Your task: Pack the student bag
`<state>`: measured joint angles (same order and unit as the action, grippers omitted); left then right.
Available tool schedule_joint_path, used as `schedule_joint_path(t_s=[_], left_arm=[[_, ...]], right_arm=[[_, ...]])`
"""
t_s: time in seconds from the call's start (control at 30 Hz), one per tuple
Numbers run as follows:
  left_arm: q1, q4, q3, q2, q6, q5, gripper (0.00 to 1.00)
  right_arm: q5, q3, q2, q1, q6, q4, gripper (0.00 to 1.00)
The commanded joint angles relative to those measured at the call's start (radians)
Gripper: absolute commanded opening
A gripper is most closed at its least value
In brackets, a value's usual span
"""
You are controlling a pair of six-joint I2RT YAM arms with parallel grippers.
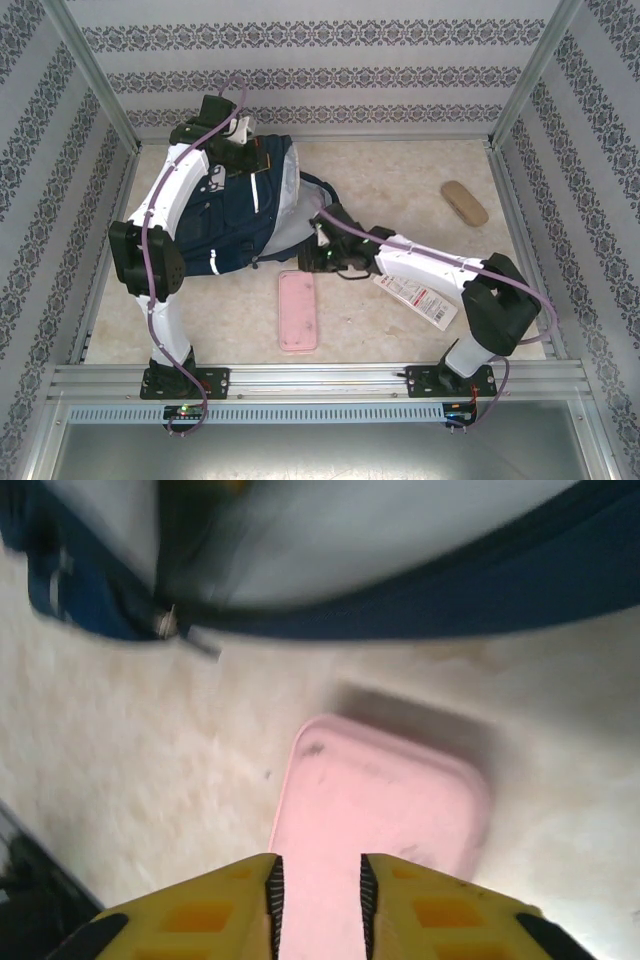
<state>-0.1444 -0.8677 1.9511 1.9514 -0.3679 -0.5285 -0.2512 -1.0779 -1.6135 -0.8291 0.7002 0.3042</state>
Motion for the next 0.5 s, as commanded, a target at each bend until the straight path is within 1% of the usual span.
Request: schedule_joint_path(t_s=[0.0, 0.13, 0.27, 0.37, 0.47], left_arm=[[0.037, 0.082, 0.043, 0.008, 0.002, 0.03, 0.0], [0.037, 0.078, 0.039, -0.002, 0.0, 0.018, 0.0], [0.037, 0.074, 0.024, -0.029, 0.006, 0.009, 0.0], [0.037, 0.074, 0.01, -0.047, 0.009, -0.004, 0.0], [0.037, 0.073, -0.005, -0.063, 0.01, -0.012, 0.0]], right_arm=[[-0.009, -0.002, -0.071, -0.055, -0.018, -0.016, 0.2], [-0.033, -0.01, -0.169, -0.079, -0.005, -0.029, 0.16], [0.008, 0.021, -0.214, -0.064, -0.017, -0.01, 0.14], [0.039, 0.045, -0.216, -0.016, -0.038, 0.008, 0.14], [0.062, 0.076, -0.192, 0.057, -0.077, 0.017, 0.14]])
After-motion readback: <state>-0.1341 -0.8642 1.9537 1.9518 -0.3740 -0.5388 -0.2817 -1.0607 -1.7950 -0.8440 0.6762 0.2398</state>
